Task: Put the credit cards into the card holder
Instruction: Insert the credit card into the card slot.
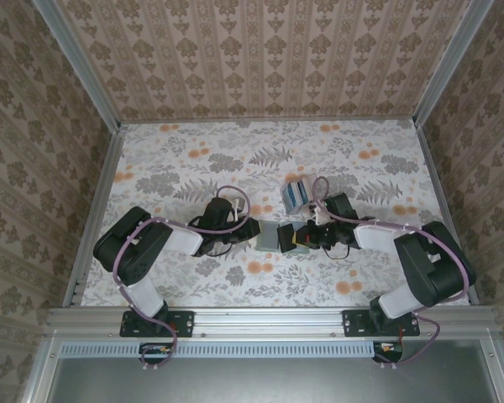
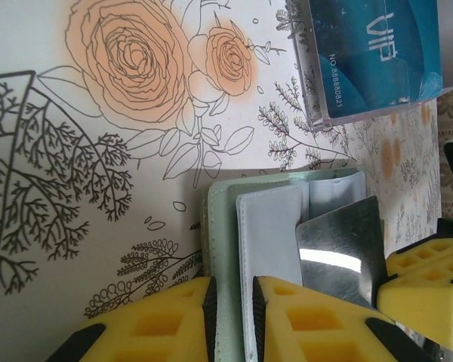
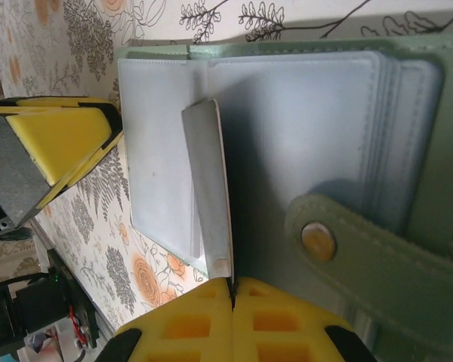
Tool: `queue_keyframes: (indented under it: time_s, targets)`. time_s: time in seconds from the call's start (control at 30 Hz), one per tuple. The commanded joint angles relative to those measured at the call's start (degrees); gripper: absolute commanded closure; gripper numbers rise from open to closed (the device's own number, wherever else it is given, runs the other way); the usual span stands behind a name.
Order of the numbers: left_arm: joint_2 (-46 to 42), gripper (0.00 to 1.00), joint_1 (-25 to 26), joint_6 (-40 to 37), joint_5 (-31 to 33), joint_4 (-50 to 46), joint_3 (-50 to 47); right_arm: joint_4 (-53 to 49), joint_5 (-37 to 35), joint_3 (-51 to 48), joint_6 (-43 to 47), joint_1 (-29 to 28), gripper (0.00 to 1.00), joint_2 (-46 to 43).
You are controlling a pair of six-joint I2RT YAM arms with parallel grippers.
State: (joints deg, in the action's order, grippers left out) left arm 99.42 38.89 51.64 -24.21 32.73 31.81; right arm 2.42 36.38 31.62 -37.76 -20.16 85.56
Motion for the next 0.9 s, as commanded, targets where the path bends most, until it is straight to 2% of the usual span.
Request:
queue_keyframes:
  time_s: [0.0, 0.13, 0.43, 0.87]
  targets:
    - [5.8, 0.77, 0.3, -1.5, 4.5, -13.8, -2.9, -1.5, -3.0, -1.0, -1.7, 0.2, 1.00, -1.6]
    - [5.4, 0.77, 0.3, -1.5, 4.8, -14.3, -2.8, -1.6, -4.2, -1.6, -1.9, 0.2, 1.00, -1.7]
    - [5.9, 0.77, 0.4, -1.4, 4.5, -13.7, -2.9, 1.5, -1.2, -1.6, -3.1, 0.1, 1.00, 2.0]
    - [6.1, 0.78, 0.6, -1.4, 4.4, -14.0, -2.6, 5.2, -1.1, -1.1, -6.0, -0.5, 1.00, 4.3]
